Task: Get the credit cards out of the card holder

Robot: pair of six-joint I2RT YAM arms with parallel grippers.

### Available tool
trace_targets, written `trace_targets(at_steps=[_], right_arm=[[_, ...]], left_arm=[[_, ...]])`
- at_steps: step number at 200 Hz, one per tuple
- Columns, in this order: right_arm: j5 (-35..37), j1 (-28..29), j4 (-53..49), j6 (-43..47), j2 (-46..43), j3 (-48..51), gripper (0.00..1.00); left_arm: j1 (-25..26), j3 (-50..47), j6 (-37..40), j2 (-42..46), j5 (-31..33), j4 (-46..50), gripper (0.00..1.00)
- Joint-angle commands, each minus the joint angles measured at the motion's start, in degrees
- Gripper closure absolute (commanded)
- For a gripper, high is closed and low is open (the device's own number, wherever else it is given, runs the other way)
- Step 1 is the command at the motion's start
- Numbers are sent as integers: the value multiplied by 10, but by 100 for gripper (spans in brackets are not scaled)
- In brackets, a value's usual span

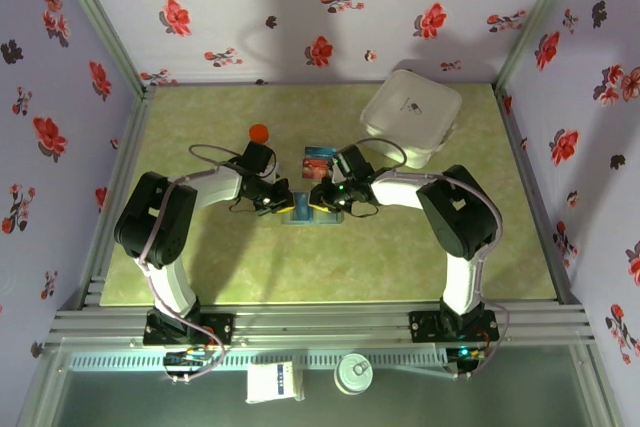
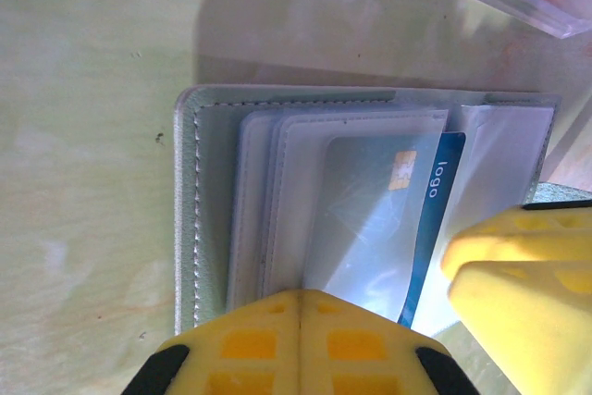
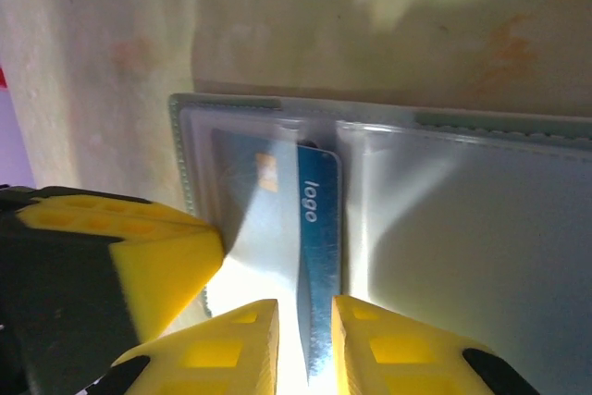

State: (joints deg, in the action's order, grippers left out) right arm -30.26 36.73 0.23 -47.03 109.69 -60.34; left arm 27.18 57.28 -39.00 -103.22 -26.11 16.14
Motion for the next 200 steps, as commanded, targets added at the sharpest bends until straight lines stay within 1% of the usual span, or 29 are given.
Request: trace_targets(at_steps=[1,37,102,141,157,179,200], right_arm=[[-6,-1,5,-4,13,-7,78],[-11,-1,11,-6,18,-6,78],[-32,-1,52,-24,12,5,81],[-40,-2,66,-31,20,9,81],[-27,-2,54,-28,23,8,80],[5,-2,-2,-4,26,-4,79],[0,-2,-3,-1,27,-4,79]], left_arm=[[2,-4,-2,-7,10,22,100],[2,-4,-2,-7,10,21,100],[2,-7,-6,-8,4,17,100],[2,-6,-6,-8,4,17,100],[2,-7,-6,-8,4,16,100],[2,-8,-6,-6,5,18,100],[2,-7,-6,-7,4,18,100]])
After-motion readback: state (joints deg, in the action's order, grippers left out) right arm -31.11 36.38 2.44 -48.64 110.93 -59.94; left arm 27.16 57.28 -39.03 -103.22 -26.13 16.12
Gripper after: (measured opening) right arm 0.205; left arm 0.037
